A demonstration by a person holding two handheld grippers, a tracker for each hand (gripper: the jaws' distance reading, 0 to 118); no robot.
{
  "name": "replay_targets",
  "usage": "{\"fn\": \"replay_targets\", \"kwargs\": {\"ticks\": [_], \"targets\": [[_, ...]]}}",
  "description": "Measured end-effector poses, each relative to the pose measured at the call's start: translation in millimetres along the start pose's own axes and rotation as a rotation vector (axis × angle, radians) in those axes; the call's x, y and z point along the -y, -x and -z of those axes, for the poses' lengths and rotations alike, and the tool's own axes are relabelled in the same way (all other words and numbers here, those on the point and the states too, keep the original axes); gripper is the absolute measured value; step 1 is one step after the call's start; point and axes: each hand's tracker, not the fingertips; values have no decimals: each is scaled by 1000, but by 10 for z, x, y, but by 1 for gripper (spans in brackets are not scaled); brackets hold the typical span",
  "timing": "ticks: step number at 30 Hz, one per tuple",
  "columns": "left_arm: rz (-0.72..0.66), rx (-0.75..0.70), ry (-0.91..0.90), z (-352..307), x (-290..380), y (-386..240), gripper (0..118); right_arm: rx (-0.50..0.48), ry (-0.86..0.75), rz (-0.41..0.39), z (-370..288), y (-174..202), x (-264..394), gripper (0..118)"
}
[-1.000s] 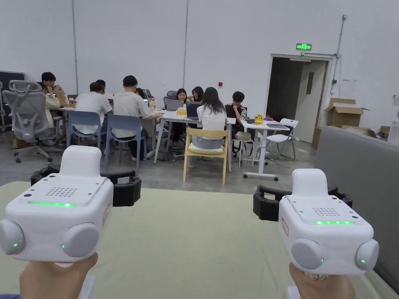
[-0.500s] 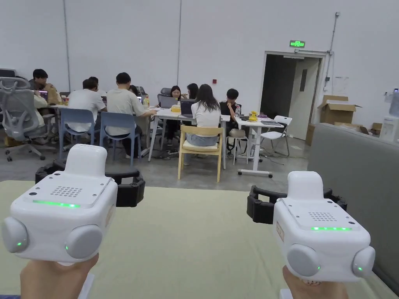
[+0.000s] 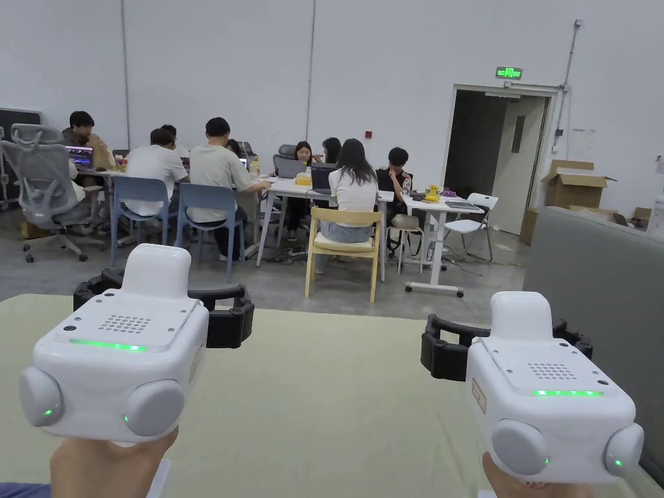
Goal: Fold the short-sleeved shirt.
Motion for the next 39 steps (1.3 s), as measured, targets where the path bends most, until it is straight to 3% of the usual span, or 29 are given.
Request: {"fn": "replay_targets", "kwargs": {"ticks": [39], "targets": [[-14, -13, 5, -9, -54, 65, 118, -19, -6, 11, 9, 35, -26, 118]]}}
